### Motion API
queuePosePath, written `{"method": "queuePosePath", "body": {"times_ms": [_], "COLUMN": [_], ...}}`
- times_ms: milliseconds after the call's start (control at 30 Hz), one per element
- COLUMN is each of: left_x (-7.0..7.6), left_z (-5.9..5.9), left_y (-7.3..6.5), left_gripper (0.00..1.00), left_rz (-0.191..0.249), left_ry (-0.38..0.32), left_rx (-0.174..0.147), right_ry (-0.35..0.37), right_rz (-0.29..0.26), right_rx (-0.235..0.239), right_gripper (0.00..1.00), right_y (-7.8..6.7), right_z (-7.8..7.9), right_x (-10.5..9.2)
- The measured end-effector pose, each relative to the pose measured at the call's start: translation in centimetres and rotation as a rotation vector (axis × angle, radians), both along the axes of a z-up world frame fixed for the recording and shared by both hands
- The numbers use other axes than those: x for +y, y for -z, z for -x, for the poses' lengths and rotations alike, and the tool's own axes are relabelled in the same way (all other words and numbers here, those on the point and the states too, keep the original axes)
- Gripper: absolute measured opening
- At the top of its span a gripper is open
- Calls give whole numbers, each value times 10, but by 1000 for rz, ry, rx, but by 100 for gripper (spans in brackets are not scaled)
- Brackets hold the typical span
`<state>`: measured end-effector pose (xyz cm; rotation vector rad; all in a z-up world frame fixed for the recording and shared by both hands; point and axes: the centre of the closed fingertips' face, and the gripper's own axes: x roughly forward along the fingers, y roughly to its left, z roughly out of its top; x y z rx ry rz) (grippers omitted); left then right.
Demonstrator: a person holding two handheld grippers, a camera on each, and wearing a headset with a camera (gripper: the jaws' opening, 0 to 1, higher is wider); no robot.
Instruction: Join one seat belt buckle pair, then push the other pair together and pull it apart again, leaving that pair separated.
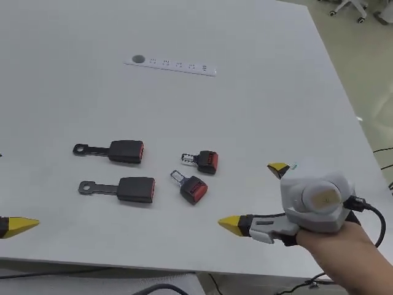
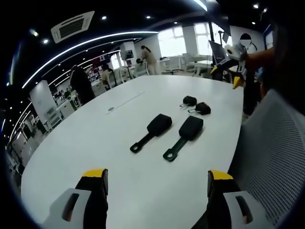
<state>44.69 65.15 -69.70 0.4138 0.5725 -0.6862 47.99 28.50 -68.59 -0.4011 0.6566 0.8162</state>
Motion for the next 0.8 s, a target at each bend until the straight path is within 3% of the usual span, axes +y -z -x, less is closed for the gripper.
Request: {"method": "queuePosePath", "body": {"times_ms": [133, 400, 800], "left_x": [3, 3, -1], "left_z": [0, 1, 3], "left_y": [5, 4, 3], "left_gripper": [87, 87, 88], "left_rz": [-33, -34, -36], "left_ry": [9, -10, -13], "left_rx": [4, 17, 31], "right_ry": [-11, -40, -34], "right_rz": [-2, 4, 5], "right_rx": [-10, -32, -18], "right_gripper": [93, 89, 90], "right_y": [-2, -6, 0], "right_z": [-5, -11, -5], "right_x": [2, 3, 5]}}
